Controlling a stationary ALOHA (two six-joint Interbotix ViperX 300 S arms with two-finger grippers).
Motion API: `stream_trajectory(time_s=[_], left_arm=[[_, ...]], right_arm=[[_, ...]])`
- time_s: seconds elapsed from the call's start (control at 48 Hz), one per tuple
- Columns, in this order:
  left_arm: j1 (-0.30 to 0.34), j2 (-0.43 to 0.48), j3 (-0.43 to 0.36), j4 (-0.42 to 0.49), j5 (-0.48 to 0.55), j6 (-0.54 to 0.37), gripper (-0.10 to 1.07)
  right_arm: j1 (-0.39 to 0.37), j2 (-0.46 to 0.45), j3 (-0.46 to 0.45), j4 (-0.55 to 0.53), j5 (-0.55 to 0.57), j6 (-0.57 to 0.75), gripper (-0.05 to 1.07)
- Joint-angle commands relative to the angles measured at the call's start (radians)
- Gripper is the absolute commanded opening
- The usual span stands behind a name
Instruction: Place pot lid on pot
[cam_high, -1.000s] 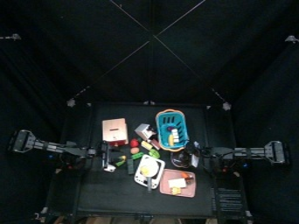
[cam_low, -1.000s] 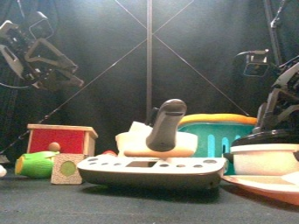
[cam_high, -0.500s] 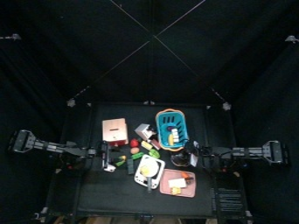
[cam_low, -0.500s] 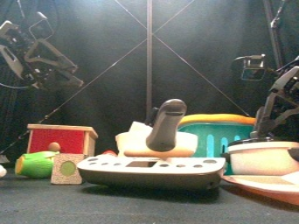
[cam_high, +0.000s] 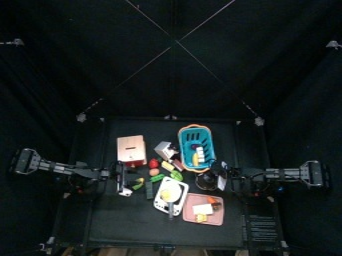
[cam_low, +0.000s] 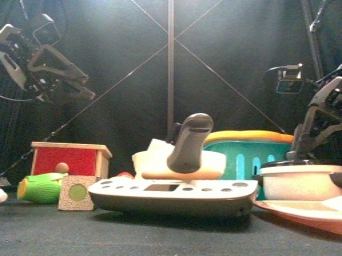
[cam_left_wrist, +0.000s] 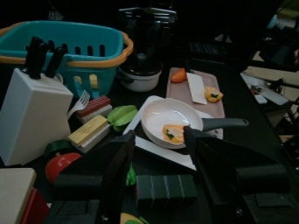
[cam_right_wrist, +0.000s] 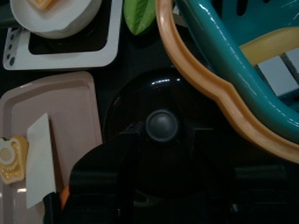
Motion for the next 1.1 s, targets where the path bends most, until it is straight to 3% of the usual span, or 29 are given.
stream_trajectory(time_s=[0.0, 0.354, 0.833, 1.083], left_arm=[[-0.002, -0.002, -0.011, 0.000, -0.005, 0.002, 0.85], [-0.002, 0.000, -0.014, 0.002, -0.005, 0.003, 0.85], [-0.002, 0.000, -0.018, 0.002, 0.012, 0.003, 0.85], [-0.002, 0.002, -0.021, 0.002, 0.014, 0.005, 0.85]], right_arm=[[0.000, 0.008, -0.005, 0.009, 0.006, 0.002, 0.82], [0.006, -0.026, -0.035, 0.015, 0.008, 0.002, 1.00], [0.052, -0.051, -0.101, 0.017, 0.106, 0.002, 1.01], [0.135, -0.051, -0.135, 0.058, 0.109, 0.000, 1.01]])
